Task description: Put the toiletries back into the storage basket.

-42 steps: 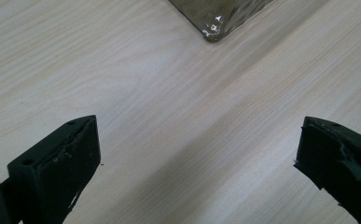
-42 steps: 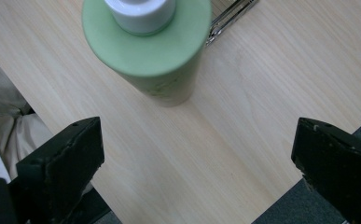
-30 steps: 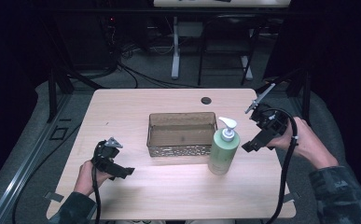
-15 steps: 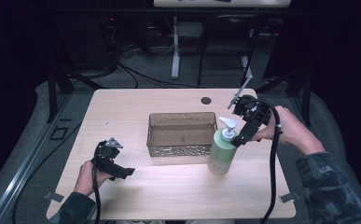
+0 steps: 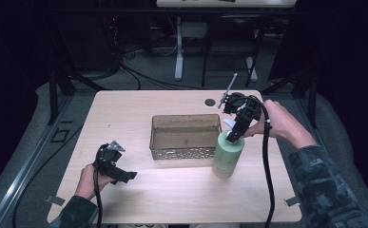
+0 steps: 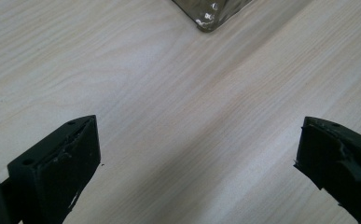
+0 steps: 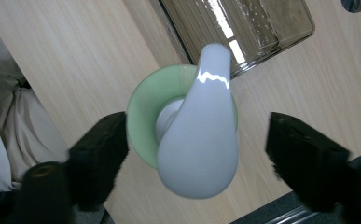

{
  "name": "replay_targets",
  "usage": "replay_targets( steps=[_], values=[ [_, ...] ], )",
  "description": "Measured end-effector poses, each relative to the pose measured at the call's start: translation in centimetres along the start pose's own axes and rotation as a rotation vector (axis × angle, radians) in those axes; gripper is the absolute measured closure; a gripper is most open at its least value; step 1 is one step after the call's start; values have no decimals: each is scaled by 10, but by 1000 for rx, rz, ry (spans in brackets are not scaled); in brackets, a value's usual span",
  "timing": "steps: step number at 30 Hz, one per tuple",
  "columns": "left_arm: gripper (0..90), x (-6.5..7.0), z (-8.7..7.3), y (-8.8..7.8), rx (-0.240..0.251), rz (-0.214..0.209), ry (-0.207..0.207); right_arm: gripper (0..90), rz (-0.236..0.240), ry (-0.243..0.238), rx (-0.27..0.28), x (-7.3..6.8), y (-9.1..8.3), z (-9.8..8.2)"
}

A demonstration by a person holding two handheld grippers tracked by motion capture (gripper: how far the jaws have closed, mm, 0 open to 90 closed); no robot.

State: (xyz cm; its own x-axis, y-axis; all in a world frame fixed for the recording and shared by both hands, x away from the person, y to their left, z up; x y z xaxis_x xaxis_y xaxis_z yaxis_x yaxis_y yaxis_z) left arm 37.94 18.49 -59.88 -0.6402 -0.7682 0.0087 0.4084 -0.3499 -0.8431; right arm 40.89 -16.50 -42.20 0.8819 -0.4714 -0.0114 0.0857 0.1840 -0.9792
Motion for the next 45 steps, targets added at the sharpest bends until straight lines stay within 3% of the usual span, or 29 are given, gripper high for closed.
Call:
replay_targets(
  steps=[5,7,19,27,36,45],
  values=[
    [0,0,-1,1,-1,-4,-11,425,-9,26,-14,5,-1,3],
    [0,1,-2,2,-8,-6,-7,480,28,35,-4,4,-2,4],
    [0,1,-3,3,-21,-17,-3,618,34,33,-36,1,1,7],
    [0,3,-4,4,-24,-18,-3,628,19,12,-32,-1,0,7],
    [0,2,-5,6,-38,-15,3,628,12,24,-31,0,-3,4],
    [0,2,-7,10,-53,-3,20,628,1,6,-48,0,-15,3]
  ],
)
Point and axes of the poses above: each handheld gripper's, and its own axes: y roughly forward along the jaws, z roughly out of its top, x roughly to its right, the point moved 9 cm from there along y, roughly forward along the jaws, and after that the axes turned 5 degrees about z, right-handed, at the moved point
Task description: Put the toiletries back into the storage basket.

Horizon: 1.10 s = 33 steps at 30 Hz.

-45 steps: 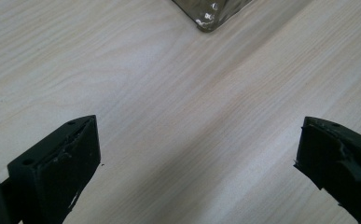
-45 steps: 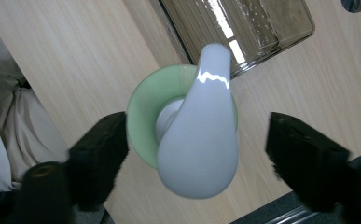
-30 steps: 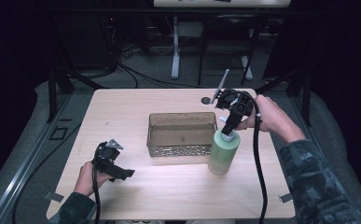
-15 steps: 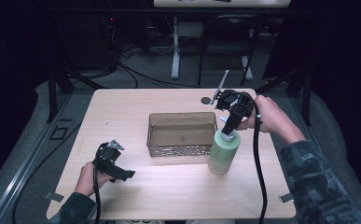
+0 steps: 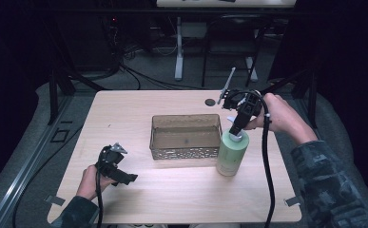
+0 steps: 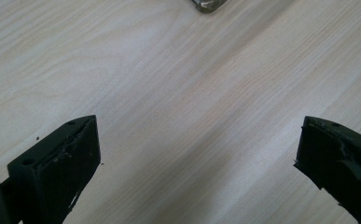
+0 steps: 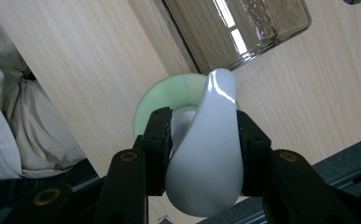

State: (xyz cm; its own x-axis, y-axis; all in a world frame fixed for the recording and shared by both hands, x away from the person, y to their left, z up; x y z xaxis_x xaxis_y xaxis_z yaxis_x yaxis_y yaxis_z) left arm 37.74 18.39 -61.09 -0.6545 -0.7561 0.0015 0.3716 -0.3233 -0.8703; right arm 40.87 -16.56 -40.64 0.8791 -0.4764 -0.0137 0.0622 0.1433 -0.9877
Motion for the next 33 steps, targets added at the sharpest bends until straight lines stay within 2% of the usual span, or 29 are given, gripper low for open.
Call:
replay_targets(
  steps=[6,33],
  values=[
    [0,-2,-2,2,-16,3,-1,628,-5,-9,-7,-1,-8,1],
    [0,-3,-2,1,-11,2,-7,628,-11,-57,-30,-8,-43,8]
  ],
)
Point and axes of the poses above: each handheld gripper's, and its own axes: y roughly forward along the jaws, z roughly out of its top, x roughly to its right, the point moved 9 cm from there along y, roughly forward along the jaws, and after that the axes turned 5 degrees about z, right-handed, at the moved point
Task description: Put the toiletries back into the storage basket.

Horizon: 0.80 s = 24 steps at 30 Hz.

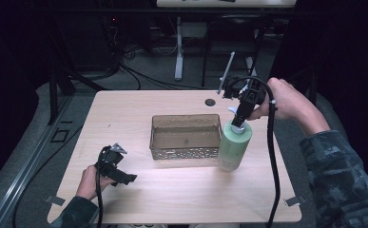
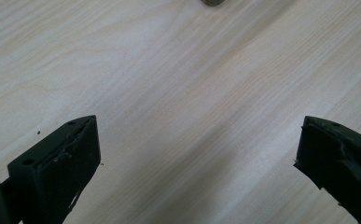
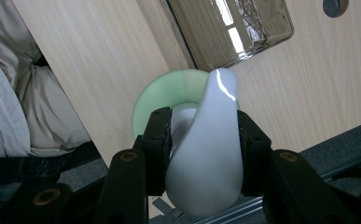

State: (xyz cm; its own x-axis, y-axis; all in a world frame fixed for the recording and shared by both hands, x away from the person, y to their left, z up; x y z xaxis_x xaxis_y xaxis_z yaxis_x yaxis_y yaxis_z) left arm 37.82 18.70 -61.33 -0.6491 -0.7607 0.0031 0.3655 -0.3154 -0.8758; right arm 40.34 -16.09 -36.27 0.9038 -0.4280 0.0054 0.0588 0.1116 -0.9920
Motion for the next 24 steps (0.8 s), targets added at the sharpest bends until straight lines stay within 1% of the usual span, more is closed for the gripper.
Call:
replay_targets(
  steps=[12,24],
  values=[
    [0,0,0,0,0,-2,-2,628,-4,-14,-4,-2,-12,9],
    [0,0,-1,0,-4,-5,0,628,-19,-25,1,-1,-28,20]
  ],
)
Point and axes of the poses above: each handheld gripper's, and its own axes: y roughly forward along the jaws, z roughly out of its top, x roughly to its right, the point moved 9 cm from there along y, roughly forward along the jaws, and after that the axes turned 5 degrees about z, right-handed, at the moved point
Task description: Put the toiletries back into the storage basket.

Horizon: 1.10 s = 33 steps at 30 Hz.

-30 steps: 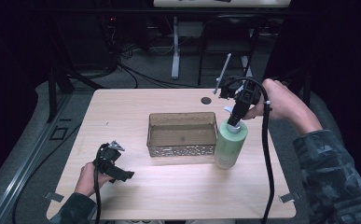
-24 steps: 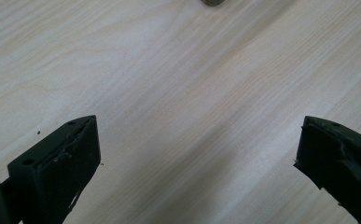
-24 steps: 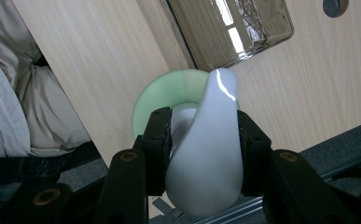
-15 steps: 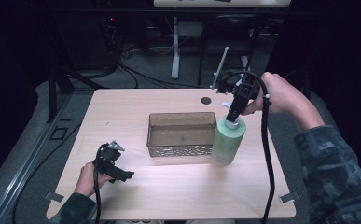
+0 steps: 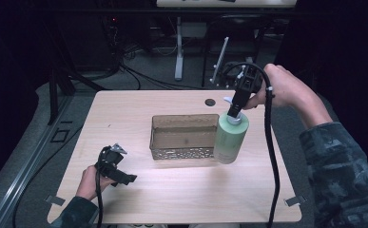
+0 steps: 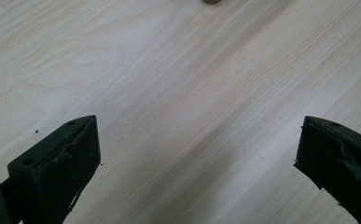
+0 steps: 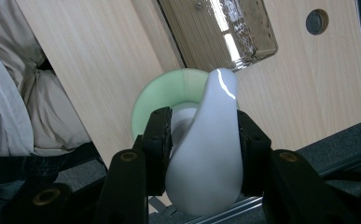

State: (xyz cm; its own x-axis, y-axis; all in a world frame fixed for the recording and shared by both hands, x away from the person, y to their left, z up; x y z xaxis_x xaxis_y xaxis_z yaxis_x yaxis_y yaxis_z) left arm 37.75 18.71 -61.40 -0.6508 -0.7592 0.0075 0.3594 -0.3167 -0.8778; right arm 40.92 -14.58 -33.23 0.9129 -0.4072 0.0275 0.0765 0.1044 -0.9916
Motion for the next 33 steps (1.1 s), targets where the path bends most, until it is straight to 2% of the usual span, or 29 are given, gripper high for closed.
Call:
replay_targets(
  steps=[12,33],
  values=[
    [0,0,-1,0,0,-3,1,628,-14,-12,14,3,-12,14],
    [0,0,-2,0,0,-10,-3,628,-40,3,44,18,-27,38]
  ],
)
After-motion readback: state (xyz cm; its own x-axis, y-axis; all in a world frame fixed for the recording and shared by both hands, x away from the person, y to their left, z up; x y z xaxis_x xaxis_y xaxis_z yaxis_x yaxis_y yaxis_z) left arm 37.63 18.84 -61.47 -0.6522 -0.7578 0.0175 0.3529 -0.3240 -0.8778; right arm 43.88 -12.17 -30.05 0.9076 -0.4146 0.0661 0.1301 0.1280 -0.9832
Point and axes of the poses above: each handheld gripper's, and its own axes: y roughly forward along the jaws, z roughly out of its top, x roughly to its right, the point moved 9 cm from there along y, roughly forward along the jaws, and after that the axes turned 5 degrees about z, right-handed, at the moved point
